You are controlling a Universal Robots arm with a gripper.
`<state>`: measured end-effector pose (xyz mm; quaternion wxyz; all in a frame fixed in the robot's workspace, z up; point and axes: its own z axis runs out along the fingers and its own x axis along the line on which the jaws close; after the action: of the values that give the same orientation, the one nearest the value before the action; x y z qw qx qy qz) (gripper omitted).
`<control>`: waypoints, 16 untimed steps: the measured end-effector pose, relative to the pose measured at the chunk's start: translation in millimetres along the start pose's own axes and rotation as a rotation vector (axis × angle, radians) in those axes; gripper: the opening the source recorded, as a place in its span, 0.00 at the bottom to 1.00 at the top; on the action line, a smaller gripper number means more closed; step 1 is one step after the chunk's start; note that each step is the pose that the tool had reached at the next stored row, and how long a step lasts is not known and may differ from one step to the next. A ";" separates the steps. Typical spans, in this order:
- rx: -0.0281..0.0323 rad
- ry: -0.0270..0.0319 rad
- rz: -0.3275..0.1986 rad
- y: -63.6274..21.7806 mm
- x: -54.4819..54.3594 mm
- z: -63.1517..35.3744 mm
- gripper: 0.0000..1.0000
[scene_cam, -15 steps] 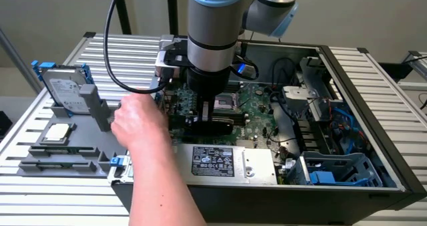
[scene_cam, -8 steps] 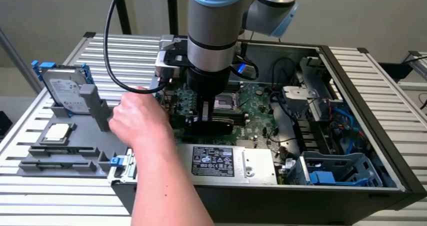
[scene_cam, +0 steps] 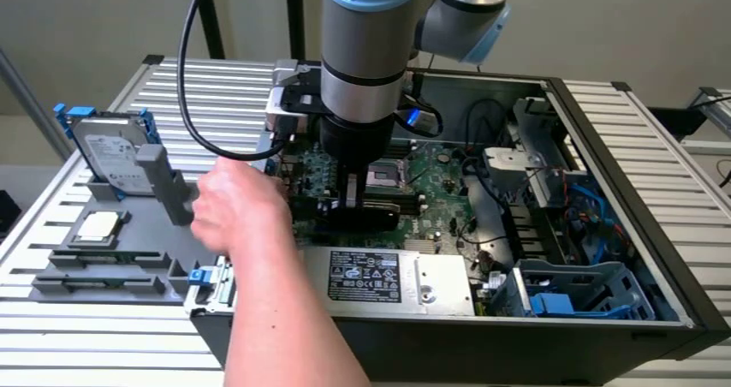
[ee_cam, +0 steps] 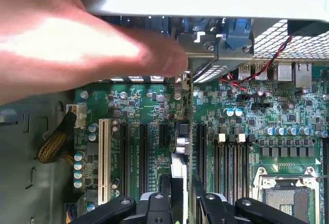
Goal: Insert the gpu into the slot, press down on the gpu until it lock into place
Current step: 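Insert the gpu into the slot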
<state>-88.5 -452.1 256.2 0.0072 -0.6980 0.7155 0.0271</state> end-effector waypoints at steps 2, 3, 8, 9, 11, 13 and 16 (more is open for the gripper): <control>0.0000 0.0001 0.000 0.0 0.0 0.0 0.26; 0.0000 0.0000 0.000 0.0 0.0 0.0 0.26; 0.0000 0.0000 0.000 0.0 0.0 0.0 0.26; 0.0000 0.0001 0.000 0.0 0.0 0.0 0.26; 0.0000 0.0001 0.000 0.0 0.0 0.0 0.26; 0.0000 0.0001 0.000 0.0 0.0 0.0 0.26; -0.0001 0.0001 0.000 0.0 0.0 0.0 0.26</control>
<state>-88.5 -452.1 256.2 0.0071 -0.6980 0.7156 0.0271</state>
